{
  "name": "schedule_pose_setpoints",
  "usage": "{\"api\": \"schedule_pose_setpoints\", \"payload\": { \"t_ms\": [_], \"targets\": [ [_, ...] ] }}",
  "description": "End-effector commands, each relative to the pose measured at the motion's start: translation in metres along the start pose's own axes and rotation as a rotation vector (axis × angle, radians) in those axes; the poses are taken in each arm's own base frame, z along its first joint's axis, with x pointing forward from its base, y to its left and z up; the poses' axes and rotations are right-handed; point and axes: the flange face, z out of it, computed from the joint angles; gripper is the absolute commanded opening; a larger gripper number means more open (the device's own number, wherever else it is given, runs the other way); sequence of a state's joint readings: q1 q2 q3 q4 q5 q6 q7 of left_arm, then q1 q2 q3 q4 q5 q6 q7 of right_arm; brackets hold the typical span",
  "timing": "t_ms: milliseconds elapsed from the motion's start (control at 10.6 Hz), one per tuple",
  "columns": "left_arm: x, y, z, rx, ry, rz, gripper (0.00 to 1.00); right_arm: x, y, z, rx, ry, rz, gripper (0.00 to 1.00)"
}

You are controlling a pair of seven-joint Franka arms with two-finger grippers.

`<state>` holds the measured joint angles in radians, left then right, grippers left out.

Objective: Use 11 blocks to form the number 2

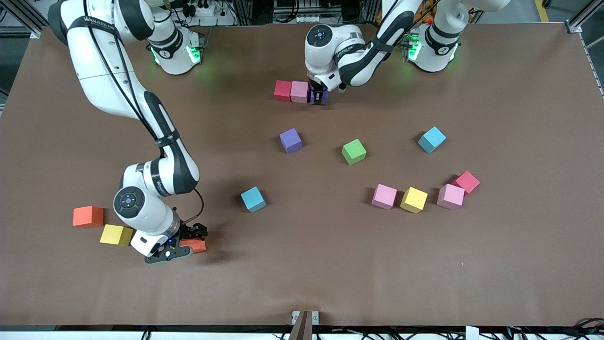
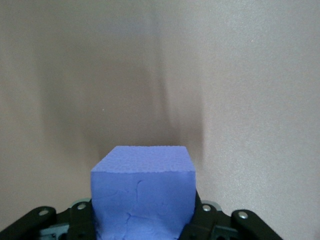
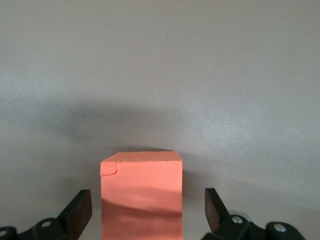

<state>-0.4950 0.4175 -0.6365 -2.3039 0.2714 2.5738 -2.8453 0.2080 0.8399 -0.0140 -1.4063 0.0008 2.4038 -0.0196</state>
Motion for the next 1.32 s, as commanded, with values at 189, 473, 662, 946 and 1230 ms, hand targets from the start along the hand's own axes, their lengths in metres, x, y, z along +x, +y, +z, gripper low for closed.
{"api": "schedule_pose_setpoints", "payload": {
  "t_ms": [189,473,662,946,1230],
  "targets": [
    [-0.01,-0.015,-0.001,-0.035,-0.003,-0.272,0.61,0.012,0.002,0.018,-0.009,0.037,0.04,1.0],
    [-0.015,-0.018,-0.002,-0.037,-0.008,-0.267,0.61,0.012,0.001,0.018,-0.007,0.037,0.041,1.0],
    [-0.018,-0.02,-0.001,-0.033,-0.008,-0.27,0.61,0.012,0.002,0.018,-0.009,0.037,0.042,1.0],
    [-0.019,-0.022,0.002,-0.028,-0.006,-0.268,0.62,0.012,0.002,0.018,-0.009,0.037,0.04,1.0],
    [-0.02,-0.022,0.005,-0.019,-0.003,-0.269,0.63,0.011,0.001,0.019,-0.004,0.033,0.044,0.25]
  ]
}}
